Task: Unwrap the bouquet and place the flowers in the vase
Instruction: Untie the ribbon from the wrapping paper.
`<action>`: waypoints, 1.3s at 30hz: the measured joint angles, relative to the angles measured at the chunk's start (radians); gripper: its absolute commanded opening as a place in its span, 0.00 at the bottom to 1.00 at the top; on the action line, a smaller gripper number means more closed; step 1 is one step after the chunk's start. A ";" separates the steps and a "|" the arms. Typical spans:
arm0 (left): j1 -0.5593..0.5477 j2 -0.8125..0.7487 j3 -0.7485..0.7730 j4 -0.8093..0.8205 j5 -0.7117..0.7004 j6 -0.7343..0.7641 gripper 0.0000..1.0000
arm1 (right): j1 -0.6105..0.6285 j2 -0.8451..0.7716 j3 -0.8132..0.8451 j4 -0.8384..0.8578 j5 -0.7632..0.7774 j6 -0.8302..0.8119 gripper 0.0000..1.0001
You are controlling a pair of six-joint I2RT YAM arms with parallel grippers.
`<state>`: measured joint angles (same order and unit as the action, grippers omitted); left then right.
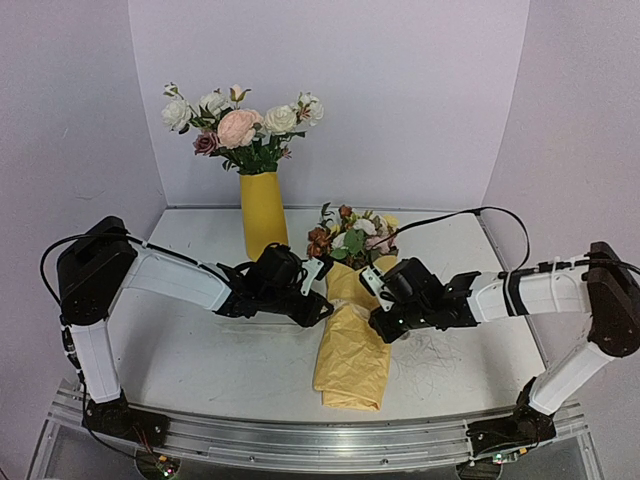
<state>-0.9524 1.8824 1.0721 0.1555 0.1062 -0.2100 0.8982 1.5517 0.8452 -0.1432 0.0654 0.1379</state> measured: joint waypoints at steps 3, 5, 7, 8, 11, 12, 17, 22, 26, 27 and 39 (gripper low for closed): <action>0.000 0.000 0.000 0.000 0.000 0.000 0.38 | 0.000 0.019 0.008 -0.002 -0.003 -0.010 0.02; 0.000 0.000 0.000 0.000 0.000 0.001 0.38 | 0.000 0.026 0.012 -0.004 -0.006 -0.010 0.01; 0.000 0.000 0.000 0.000 0.000 0.001 0.38 | 0.000 0.026 0.012 -0.004 -0.006 -0.009 0.00; 0.000 0.000 0.000 0.000 -0.001 0.001 0.38 | 0.000 0.026 0.012 -0.004 -0.005 -0.008 0.00; 0.000 0.000 0.000 0.000 -0.003 0.003 0.38 | 0.000 -0.004 0.010 -0.015 0.016 0.000 0.00; 0.000 0.000 0.000 0.000 -0.004 0.003 0.38 | 0.000 -0.019 0.009 -0.016 0.025 0.004 0.00; 0.000 0.000 0.001 -0.001 -0.003 0.008 0.40 | 0.000 -0.141 -0.010 -0.019 0.093 0.035 0.05; 0.000 0.000 0.002 -0.002 0.015 0.019 0.47 | 0.000 -0.196 -0.019 -0.024 0.139 0.066 0.00; 0.000 0.000 0.002 -0.002 0.035 0.026 0.47 | 0.000 -0.196 -0.030 -0.034 0.148 0.074 0.00; 0.000 0.000 0.002 -0.003 0.043 0.027 0.47 | 0.000 -0.196 -0.031 -0.037 0.151 0.076 0.00; 0.000 0.016 0.000 -0.027 0.064 0.029 0.38 | 0.000 -0.224 -0.045 -0.039 0.208 0.127 0.00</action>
<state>-0.9527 1.8988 1.0718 0.1284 0.1703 -0.1806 0.8982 1.3273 0.7998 -0.1818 0.2729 0.2646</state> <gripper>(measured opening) 0.386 0.014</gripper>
